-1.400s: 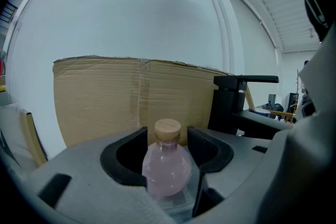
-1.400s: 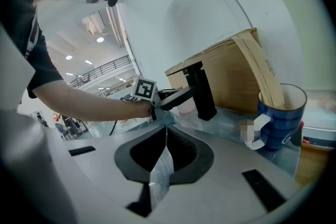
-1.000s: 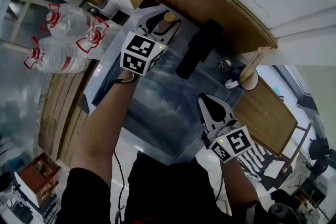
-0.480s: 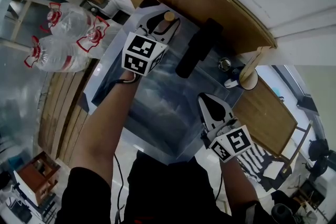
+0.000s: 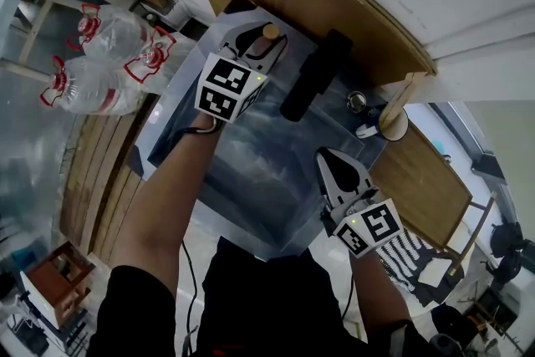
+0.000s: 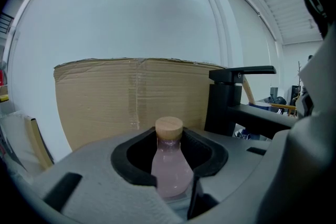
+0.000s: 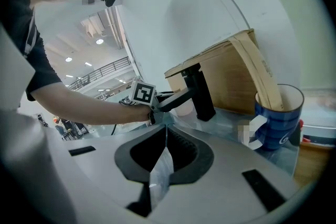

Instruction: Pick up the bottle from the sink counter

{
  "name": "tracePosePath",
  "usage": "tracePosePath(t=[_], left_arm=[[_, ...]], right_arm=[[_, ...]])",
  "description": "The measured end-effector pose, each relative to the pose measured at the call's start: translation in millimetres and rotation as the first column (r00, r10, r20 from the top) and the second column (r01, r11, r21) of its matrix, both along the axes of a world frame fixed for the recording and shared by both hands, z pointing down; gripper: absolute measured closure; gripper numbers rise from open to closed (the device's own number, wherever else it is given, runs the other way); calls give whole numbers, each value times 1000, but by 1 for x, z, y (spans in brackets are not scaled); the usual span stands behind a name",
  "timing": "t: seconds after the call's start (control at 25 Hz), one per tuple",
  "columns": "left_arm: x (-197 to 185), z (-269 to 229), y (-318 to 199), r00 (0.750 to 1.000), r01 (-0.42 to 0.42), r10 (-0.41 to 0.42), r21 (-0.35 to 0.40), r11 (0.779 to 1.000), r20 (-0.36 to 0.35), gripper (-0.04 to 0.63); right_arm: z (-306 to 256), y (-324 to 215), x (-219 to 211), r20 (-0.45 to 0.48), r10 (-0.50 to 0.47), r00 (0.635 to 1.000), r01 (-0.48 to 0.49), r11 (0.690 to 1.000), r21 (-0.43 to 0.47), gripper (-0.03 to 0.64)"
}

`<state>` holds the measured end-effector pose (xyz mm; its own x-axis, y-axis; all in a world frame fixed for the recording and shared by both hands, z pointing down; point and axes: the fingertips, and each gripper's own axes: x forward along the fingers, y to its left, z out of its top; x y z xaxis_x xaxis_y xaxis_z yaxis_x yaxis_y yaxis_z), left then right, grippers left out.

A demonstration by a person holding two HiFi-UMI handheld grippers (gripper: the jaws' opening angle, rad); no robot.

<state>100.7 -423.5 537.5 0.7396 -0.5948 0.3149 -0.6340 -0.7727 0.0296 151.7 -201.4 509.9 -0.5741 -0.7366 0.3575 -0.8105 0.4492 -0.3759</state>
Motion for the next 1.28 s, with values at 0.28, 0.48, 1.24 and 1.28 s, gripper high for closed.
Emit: tracePosePath(t=[0.28, 0.48, 1.24, 1.28], left_arm=[[-8, -6, 14, 1000, -17, 17, -10, 1000, 6, 448], [-18, -19, 24, 1000, -21, 21, -5, 1000, 0, 446], [-45, -112, 70, 995, -70, 75, 61, 996, -73, 447], [-46, -118, 73, 994, -73, 77, 64, 995, -78, 448]], right_arm=[[-9, 5, -4, 4, 0, 1000, 0, 1000, 11, 617], [-17, 8, -10, 2, -3, 1000, 3, 1000, 27, 617], [-64, 19, -27, -5, 1, 1000, 0, 996, 93, 617], [-67, 19, -27, -3, 5, 1000, -5, 995, 95, 617]])
